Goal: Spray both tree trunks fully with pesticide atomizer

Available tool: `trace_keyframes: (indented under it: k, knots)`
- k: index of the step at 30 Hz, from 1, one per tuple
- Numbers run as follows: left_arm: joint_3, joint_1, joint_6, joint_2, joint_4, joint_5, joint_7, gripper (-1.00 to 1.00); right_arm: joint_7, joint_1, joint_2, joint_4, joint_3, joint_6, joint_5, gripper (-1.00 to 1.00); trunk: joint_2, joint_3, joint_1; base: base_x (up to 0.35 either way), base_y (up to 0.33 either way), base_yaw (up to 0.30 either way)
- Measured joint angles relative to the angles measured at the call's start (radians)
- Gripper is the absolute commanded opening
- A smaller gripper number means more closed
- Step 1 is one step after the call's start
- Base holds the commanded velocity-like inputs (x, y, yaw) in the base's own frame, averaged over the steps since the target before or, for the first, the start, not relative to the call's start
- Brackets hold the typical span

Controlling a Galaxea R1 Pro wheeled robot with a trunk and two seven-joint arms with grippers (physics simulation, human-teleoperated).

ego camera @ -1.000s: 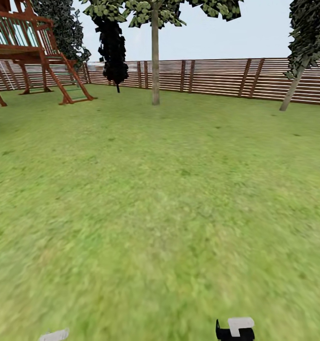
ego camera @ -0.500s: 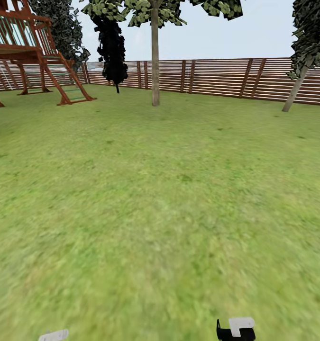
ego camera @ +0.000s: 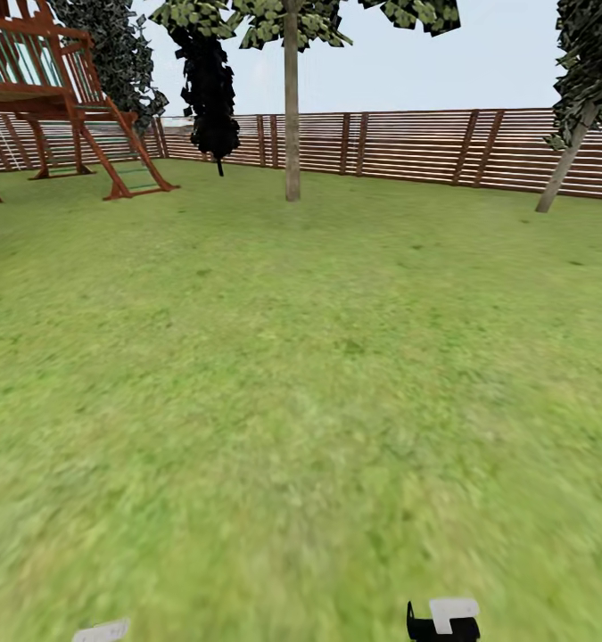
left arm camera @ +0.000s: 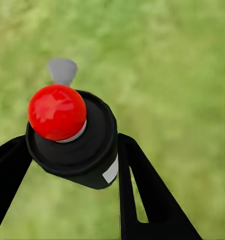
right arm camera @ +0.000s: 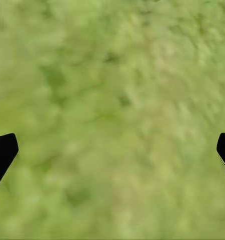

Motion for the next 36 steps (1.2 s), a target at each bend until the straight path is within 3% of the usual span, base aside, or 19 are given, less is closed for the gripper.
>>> trace_keyframes:
  k: [36]
  knots:
    - [0.0, 0.0, 0.0, 0.0, 0.0, 0.0, 0.0, -1.0, 0.003, 0.0, -0.001, 0.0, 0.0, 0.0, 0.003, 1.0, 0.0, 0.0, 0.0, 0.338, 0.0, 0.0]
